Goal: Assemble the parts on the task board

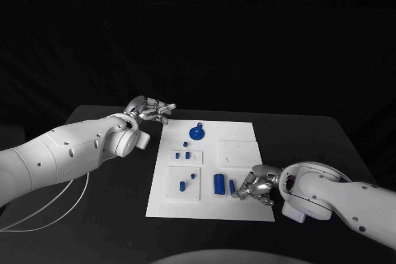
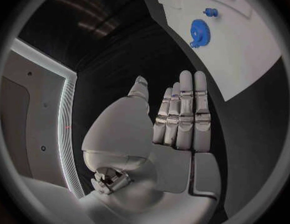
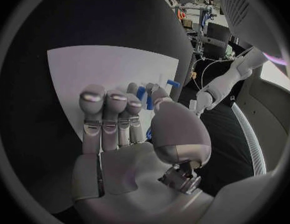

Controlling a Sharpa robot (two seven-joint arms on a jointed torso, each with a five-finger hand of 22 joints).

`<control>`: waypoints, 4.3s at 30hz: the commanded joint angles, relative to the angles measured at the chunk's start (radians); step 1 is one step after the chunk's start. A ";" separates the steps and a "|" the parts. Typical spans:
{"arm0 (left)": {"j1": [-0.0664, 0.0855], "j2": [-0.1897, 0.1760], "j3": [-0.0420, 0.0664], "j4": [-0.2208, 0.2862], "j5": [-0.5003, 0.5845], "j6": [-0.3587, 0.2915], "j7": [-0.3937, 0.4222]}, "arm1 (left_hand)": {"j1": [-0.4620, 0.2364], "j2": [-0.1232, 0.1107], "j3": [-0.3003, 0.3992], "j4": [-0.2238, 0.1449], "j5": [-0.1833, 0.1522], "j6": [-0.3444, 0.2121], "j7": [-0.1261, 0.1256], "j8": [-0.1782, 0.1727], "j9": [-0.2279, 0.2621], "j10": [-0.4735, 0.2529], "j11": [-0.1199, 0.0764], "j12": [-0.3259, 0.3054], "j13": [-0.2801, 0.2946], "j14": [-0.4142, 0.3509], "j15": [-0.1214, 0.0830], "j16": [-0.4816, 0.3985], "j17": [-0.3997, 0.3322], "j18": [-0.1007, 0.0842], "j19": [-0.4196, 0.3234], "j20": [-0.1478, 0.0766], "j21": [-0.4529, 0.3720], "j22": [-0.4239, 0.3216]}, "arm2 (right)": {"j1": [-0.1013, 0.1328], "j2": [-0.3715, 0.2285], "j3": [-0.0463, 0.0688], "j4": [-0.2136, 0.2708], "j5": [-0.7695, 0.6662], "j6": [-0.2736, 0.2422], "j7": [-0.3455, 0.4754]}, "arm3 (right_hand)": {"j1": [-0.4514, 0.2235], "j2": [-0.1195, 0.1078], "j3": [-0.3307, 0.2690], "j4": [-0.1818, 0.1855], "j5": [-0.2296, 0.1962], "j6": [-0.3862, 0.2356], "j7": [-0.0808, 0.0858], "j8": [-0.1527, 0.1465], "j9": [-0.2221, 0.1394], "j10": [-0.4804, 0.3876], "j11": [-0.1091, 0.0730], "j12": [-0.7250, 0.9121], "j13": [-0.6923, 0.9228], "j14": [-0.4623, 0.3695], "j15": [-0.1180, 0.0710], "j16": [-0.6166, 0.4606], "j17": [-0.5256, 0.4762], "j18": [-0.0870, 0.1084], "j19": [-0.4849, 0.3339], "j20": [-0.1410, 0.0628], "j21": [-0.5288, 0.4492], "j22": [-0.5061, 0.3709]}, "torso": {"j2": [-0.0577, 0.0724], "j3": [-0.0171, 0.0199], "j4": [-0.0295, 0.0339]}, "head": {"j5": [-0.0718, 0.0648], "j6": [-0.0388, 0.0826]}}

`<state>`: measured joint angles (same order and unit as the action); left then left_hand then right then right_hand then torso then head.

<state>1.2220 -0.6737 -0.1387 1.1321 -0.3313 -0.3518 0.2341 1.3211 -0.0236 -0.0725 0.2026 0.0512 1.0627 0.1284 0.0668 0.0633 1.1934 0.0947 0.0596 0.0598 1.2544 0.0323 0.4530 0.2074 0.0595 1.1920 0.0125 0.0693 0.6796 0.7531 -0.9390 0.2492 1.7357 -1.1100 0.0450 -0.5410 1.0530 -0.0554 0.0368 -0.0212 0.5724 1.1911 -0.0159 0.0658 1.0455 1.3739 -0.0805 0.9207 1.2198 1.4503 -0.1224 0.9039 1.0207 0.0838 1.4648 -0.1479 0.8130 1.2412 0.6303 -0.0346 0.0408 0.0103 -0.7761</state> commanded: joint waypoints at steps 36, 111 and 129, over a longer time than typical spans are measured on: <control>-0.003 0.001 0.000 0.002 0.004 0.010 0.002 | -0.006 -0.004 0.000 0.011 -0.004 -0.007 -0.001 -0.002 0.001 -0.010 -0.001 0.003 0.002 0.007 0.002 -0.006 0.002 -0.013 0.009 -0.002 0.004 -0.001 | -0.005 0.049 -0.001 -0.086 -0.022 0.033 -0.064 | -0.042 -0.063 0.309 -0.046 -0.088 -0.003 -0.005 -0.001 0.018 0.000 -0.001 -0.005 0.001 0.006 -0.005 -0.007 -0.002 -0.012 0.056 0.000 0.000 0.000 | 0.000 0.0003 -0.0007 | 0.003 -0.005; -0.124 -0.059 0.104 0.280 0.316 -0.315 0.228 | -1.321 0.024 0.073 -0.203 -0.051 -1.063 -0.128 -0.067 -0.063 -1.193 -0.095 -0.060 -0.060 -1.254 -0.032 -0.453 -0.207 -0.060 -1.192 -0.013 -0.069 -0.680 | 0.275 0.217 -0.153 -0.368 0.960 -0.642 0.950 | -1.053 0.055 -0.037 0.021 -0.572 -1.191 0.016 -0.066 -1.046 -1.374 0.080 -0.921 -1.220 -1.450 0.122 -0.904 -1.021 -0.084 -1.465 0.148 -0.813 -1.241 | -0.086 0.0346 -0.0408 | -0.010 0.176; -0.172 -0.106 0.139 0.438 0.331 -0.418 0.286 | -1.321 0.024 0.073 -0.203 -0.051 -1.063 -0.128 -0.067 -0.063 -1.193 -0.095 -0.060 -0.060 -1.254 -0.032 -0.453 -0.207 -0.060 -1.192 -0.013 -0.069 -0.680 | 0.297 0.159 -0.249 -0.166 1.110 -0.815 1.061 | -1.053 0.055 -0.037 0.021 -0.572 -1.191 0.016 -0.066 -1.046 -1.374 0.080 -0.921 -1.220 -1.450 0.122 -0.904 -1.021 -0.084 -1.465 0.148 -0.813 -1.241 | -0.086 0.0346 -0.0408 | -0.010 0.176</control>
<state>1.0515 -0.7791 -0.0011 1.5668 -0.0045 -0.7411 0.4856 0.0073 0.0004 0.0007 0.0052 0.0047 0.0051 -0.0002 0.0067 0.0009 0.0052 0.0001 0.0035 0.0009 0.0035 0.0001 0.0069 0.0009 0.0074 0.0037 -0.0001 0.0035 0.0009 1.0494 -0.7796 -0.0002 1.5678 -0.0263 -0.7383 0.4797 0.0055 0.0000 -0.0009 -0.0055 0.0036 0.0039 -0.0004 0.0035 0.0009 0.0037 -0.0001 0.0060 0.0009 0.0047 0.0005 0.0057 0.0008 0.0140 0.0052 0.0002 0.0035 0.0009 0.5442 0.0001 0.0000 0.0000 -0.6000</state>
